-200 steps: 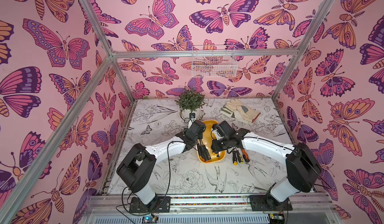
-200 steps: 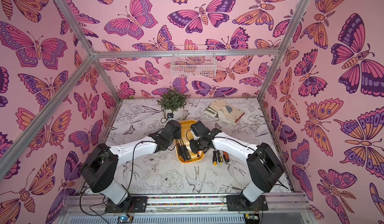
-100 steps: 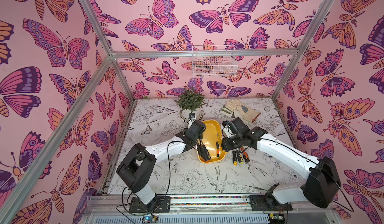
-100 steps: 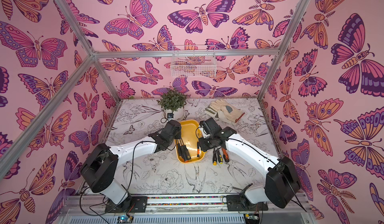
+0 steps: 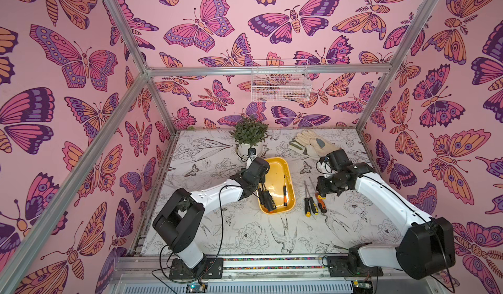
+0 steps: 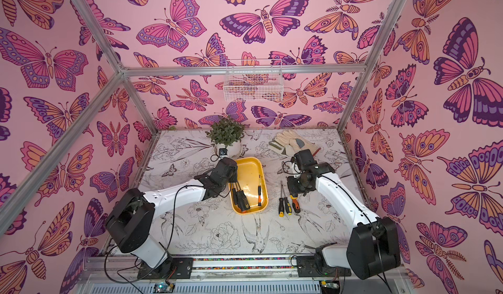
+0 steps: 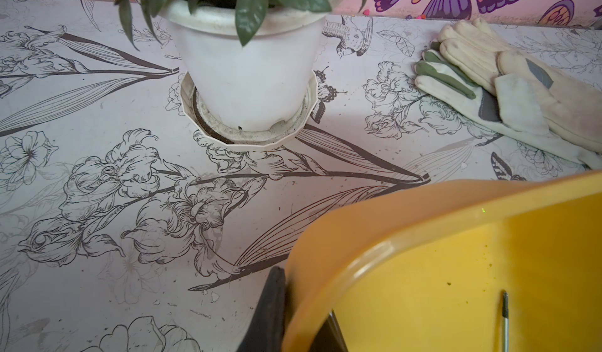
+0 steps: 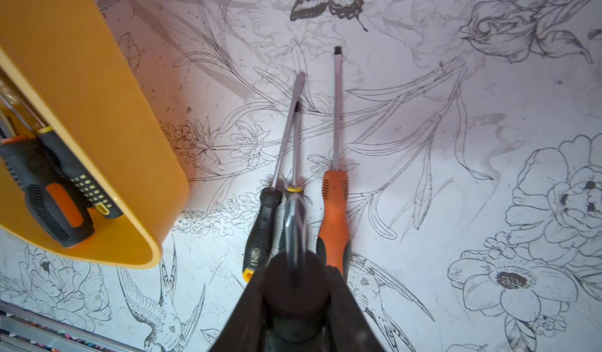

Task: Take out the screwdriver from the storage box
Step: Pick up the screwdriver from the storage box, then place the screwdriver at the center of the board.

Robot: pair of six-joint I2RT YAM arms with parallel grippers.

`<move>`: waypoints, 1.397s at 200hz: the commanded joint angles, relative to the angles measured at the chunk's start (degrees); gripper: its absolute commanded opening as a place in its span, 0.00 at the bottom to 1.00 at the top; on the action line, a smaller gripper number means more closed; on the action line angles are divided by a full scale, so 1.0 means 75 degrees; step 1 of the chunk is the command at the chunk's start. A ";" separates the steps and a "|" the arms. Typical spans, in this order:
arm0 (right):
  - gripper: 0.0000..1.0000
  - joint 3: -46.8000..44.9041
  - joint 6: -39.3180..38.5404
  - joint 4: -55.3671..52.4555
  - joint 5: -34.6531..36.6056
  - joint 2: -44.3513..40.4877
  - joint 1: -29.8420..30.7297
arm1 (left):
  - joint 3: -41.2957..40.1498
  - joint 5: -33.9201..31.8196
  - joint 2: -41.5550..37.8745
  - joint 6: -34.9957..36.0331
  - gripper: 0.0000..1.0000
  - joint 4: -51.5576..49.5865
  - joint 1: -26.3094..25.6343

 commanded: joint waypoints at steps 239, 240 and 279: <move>0.00 -0.0005 -0.0395 0.0041 0.1013 0.2320 -0.1016 | -0.0004 0.0171 -0.0142 0.0084 0.00 0.0140 -0.0039; 0.00 -0.0003 -0.0395 0.0040 0.1013 0.2323 -0.1015 | -0.0003 0.0171 -0.0128 0.0087 0.00 0.0141 -0.0039; 0.00 0.0023 -0.0418 0.0038 0.0924 0.2512 -0.1116 | 0.0024 0.0182 -0.0103 0.0100 0.00 0.0141 -0.0039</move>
